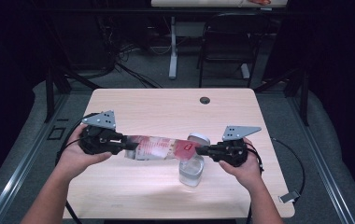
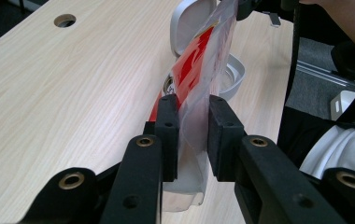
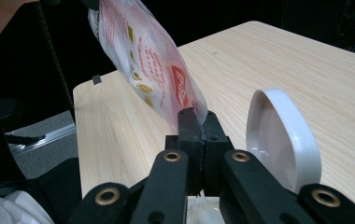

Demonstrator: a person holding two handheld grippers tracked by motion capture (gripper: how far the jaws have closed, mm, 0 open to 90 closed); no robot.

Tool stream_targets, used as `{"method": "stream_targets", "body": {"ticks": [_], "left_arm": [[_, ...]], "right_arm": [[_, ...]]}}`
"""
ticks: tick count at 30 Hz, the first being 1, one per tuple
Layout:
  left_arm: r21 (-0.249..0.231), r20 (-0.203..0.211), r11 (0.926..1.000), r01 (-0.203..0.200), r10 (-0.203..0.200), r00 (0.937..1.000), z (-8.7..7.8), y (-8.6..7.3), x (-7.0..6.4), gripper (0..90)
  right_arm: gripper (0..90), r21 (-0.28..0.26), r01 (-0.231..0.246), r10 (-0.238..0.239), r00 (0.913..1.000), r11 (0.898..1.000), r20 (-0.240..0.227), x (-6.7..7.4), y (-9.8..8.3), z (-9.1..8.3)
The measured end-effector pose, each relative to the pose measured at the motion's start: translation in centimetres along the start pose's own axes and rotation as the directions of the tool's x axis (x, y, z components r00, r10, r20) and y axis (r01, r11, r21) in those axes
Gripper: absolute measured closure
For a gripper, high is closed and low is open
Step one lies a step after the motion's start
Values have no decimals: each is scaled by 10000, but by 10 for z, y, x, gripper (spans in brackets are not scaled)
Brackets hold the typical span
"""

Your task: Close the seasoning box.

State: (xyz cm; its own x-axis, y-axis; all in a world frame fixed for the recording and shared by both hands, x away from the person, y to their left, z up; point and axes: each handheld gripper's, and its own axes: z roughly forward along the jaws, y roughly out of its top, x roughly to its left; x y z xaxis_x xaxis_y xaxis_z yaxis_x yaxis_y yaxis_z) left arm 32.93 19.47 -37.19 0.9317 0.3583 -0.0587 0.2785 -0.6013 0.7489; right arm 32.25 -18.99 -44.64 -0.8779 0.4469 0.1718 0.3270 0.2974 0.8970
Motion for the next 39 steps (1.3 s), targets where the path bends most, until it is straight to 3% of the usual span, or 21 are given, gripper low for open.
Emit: {"method": "stream_targets", "body": {"ticks": [39], "left_arm": [[-22, 66, 10000, -5, 5, 10000, -1, 4, -1, 774]], "right_arm": [[900, 47, -109, 109, 9999, 9999, -92, 1, -1, -1]]}}
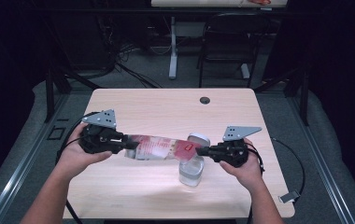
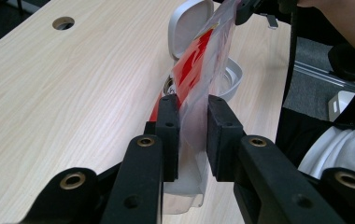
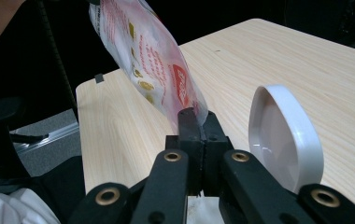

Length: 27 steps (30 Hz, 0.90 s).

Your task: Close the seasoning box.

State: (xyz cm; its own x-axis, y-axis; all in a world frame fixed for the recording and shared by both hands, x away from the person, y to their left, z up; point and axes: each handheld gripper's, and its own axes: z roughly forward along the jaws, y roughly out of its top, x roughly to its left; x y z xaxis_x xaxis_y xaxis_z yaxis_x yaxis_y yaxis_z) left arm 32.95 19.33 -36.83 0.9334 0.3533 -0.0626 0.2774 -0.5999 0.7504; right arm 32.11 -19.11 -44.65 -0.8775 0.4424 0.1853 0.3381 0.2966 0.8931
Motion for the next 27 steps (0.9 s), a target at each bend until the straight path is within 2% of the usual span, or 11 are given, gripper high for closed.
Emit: {"method": "stream_targets", "body": {"ticks": [23, 27], "left_arm": [[-75, 9, 9999, -126, 126, 9999, 0, 6, -3, 776], [-99, 45, 9998, -149, 149, 9999, -1, 7, -4, 776]], "right_arm": [[900, 52, 2, -2, 10000, 10000, -40, 1, -2, -5], [900, 8, 22, -22, 9999, 10000, -165, 2, -2, -6]]}}
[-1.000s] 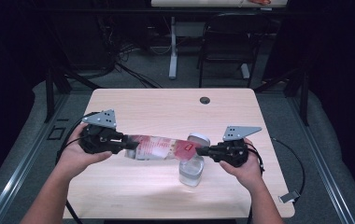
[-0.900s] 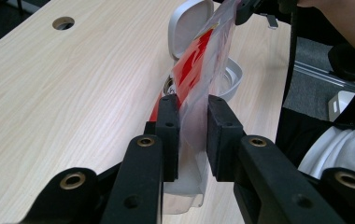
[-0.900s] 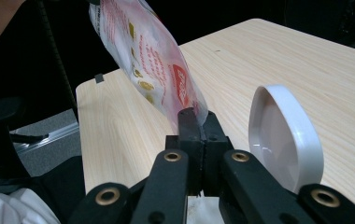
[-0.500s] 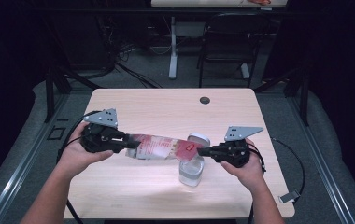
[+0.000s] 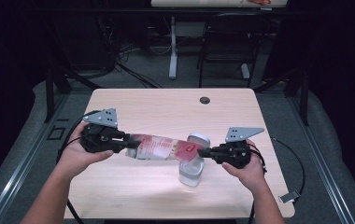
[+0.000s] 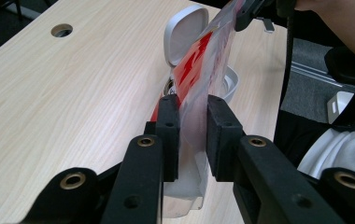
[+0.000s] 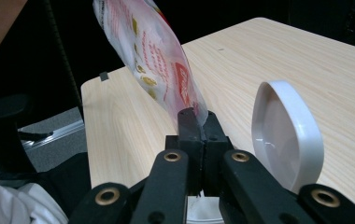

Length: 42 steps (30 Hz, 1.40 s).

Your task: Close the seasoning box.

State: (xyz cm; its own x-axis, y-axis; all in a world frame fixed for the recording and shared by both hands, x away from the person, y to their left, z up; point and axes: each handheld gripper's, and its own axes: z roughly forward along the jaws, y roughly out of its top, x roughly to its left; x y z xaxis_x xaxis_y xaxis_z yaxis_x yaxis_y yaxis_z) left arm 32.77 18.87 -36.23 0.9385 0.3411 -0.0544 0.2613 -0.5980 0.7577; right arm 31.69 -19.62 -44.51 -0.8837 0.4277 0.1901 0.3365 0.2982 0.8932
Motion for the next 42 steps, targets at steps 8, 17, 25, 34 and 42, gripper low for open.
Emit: {"method": "stream_targets", "body": {"ticks": [8, 17, 25, 34, 42], "left_arm": [[39, 11, 10000, -15, 15, 10000, -1, 2, -1, 776], [63, -21, 10000, -77, 77, 10000, -3, 3, -2, 778], [-6, -34, 10000, -30, 30, 10000, -4, 3, -3, 781], [-10, -27, 10000, -77, 77, 10000, -4, 4, -3, 782], [0, 7, 9999, -109, 109, 9999, -4, 5, -3, 784]], "right_arm": [[900, 94, 51, -50, 9999, 9999, -89, 0, 0, -1], [900, 125, 71, -70, 9999, 9999, -158, 0, 0, 0], [900, 149, 105, -102, 9998, 9998, -197, 1, 0, 0], [900, 140, 78, -75, 9997, 9999, -223, 1, 0, 0], [900, 148, 90, -87, 9998, 9999, -190, 1, 0, -1]]}}
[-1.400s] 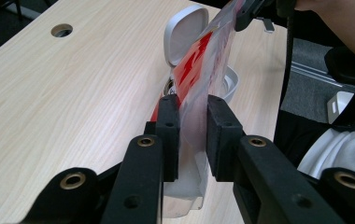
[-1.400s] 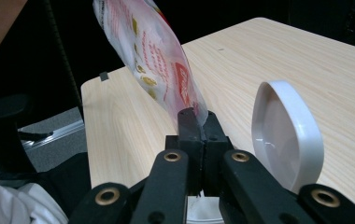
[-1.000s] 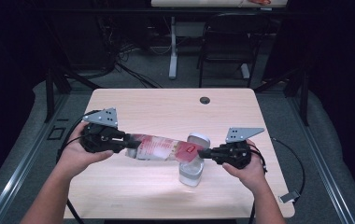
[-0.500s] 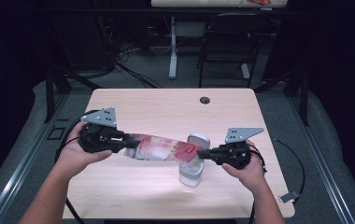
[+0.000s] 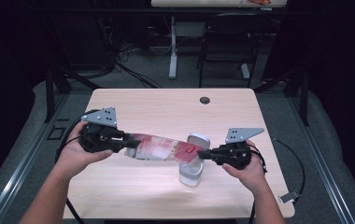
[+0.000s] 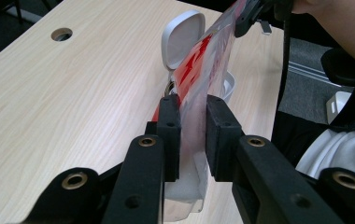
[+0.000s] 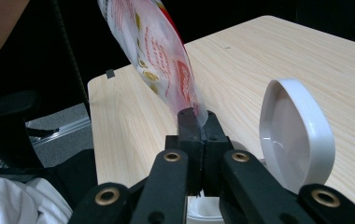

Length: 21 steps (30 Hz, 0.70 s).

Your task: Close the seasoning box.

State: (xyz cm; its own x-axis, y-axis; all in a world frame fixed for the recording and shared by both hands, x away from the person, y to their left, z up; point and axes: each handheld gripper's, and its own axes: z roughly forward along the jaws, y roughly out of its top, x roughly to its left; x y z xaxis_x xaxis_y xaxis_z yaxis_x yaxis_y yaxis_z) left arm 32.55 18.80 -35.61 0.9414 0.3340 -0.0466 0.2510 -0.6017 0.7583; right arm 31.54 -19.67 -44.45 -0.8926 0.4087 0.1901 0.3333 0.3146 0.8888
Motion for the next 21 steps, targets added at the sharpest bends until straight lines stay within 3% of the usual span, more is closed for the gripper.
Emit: {"method": "stream_targets", "body": {"ticks": [21], "left_arm": [[59, 56, 10000, 5, -6, 10000, 5, 2, 1, 783]], "right_arm": [[899, 14, -197, 197, 9998, 9998, 41, -4, -4, 0]]}}
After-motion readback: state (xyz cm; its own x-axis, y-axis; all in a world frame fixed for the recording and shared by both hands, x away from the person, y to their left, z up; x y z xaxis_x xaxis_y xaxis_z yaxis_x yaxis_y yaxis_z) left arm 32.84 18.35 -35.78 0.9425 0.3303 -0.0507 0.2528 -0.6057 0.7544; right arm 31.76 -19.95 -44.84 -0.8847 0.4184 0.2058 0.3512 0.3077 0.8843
